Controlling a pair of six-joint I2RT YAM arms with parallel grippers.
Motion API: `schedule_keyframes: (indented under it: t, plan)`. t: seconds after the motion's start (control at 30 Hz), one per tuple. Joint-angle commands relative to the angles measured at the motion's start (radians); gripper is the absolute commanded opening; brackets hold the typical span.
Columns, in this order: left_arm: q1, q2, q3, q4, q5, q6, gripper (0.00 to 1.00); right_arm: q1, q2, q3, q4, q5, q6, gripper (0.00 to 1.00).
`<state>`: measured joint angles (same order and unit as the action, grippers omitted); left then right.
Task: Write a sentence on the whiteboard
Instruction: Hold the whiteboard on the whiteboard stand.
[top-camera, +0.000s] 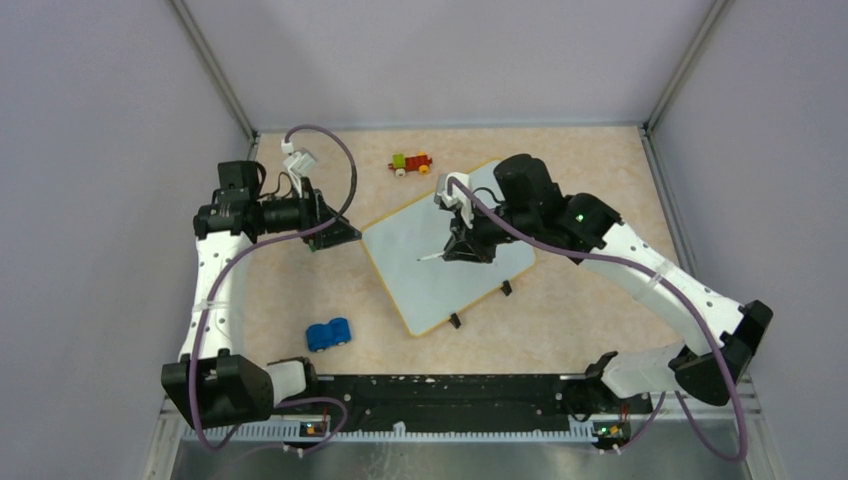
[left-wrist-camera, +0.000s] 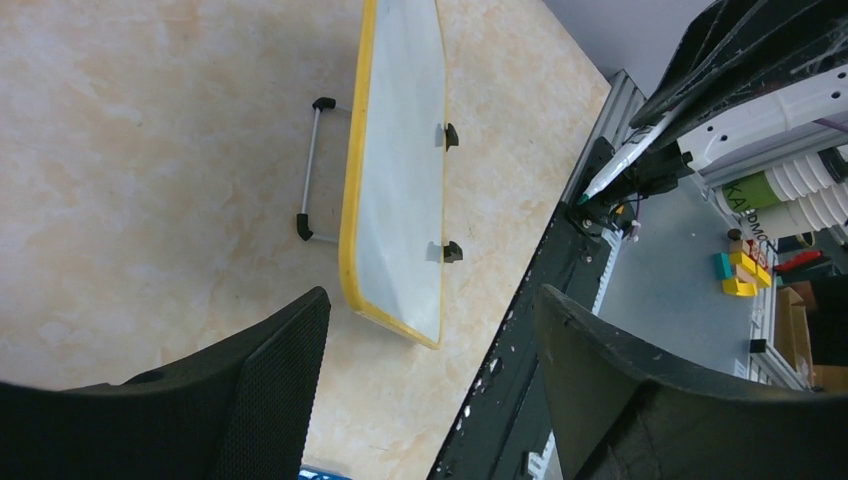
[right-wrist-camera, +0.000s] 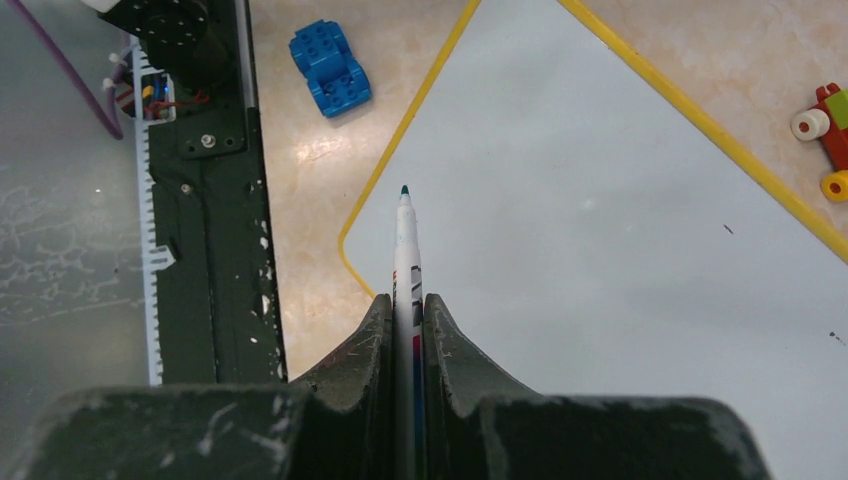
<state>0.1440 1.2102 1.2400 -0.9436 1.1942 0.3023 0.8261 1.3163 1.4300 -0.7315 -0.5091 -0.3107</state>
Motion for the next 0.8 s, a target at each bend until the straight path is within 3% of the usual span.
schedule_keyframes:
  t: [0.0, 0.2, 0.37, 0.6, 0.77]
  plan:
    - [-0.013, 0.022, -0.024, 0.092, 0.030, 0.001, 0.76, 0.045, 0.040, 0.056, 0.088, 0.106, -0.043, 0.00]
    - [-0.114, 0.082, -0.027, 0.158, -0.013, -0.050, 0.67, 0.056, 0.074, 0.061, 0.208, 0.168, -0.075, 0.00]
    - [-0.201, 0.130, -0.036, 0.221, -0.046, -0.101, 0.55, 0.056, 0.098, 0.103, 0.166, 0.132, -0.090, 0.00]
    - [-0.219, 0.189, -0.024, 0.271, -0.021, -0.134, 0.29, 0.062, 0.098, 0.116, 0.142, 0.096, -0.107, 0.00]
    - [-0.219, 0.191, -0.016, 0.268, -0.030, -0.134, 0.25, 0.089, 0.123, 0.123, 0.152, 0.104, -0.133, 0.00]
